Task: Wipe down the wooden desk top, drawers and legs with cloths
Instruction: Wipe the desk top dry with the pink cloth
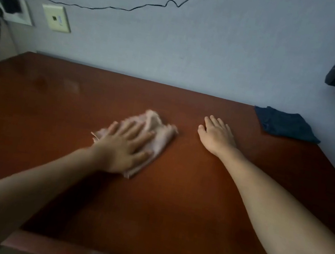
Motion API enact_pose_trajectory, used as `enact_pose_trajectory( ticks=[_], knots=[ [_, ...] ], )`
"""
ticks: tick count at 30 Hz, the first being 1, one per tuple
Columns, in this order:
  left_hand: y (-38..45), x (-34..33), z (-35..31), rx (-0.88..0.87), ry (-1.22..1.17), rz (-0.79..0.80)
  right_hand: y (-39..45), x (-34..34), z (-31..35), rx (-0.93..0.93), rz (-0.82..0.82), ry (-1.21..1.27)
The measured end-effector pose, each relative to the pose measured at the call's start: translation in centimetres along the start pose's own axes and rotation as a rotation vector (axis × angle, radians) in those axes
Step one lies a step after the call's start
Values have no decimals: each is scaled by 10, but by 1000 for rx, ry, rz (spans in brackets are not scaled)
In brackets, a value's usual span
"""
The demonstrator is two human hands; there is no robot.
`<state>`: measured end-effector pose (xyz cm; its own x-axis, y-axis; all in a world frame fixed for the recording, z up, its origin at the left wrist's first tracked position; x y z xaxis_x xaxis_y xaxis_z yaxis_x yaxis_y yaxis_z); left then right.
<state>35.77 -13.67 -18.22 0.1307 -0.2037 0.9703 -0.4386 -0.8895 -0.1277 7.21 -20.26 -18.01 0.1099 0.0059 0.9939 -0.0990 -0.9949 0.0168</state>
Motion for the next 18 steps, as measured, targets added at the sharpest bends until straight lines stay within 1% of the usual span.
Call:
enact_pose_trajectory(
  ticks=[2,3,4,5,6,8,9,10,11,12,13,16,18],
  knots=[
    [0,8,31,233,-69,-50,-15,-1,3,12,11,-9],
    [0,7,30,288,-101,-61,-18,-2,1,12,14,-12],
    [-5,2,19,297,-120,-62,-21,-3,1,12,17,-15],
    [-17,-6,1,264,-118,-62,-26,-3,0,13,19,-16],
    [-36,-14,-22,186,-103,-61,-30,-4,1,18,21,-16],
    [-84,-30,-64,-65,-60,-48,-37,-4,1,29,25,-19],
    [-106,-35,-72,-173,-64,-21,-41,-4,1,36,29,-21],
    [-123,-36,-69,-232,-61,10,-46,-5,1,42,32,-24],
    [-132,-32,-56,-238,-49,15,-50,-6,0,49,35,-28],
    [-133,-30,-35,-201,-23,-3,-55,-7,-1,55,38,-31],
    [-131,-25,-9,-118,-9,-24,-58,-7,-2,59,37,-33],
    [-121,-7,67,229,-53,-75,-64,-5,-3,61,32,-37],
    [-118,0,90,403,-115,-115,-65,-5,-2,53,27,-37]
  ],
)
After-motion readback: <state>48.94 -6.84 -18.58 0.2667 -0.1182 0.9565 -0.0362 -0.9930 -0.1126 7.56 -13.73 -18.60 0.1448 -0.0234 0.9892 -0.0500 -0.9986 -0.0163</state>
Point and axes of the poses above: each hand's wrist, its own y-axis towards the middle knuckle, its own x-axis out of the back of the hand, z = x × y, the point moved 6 cm from there along y, towards the middle knuckle, and after that the axes turned 15 degrees about -y, right-handed, at the moved point
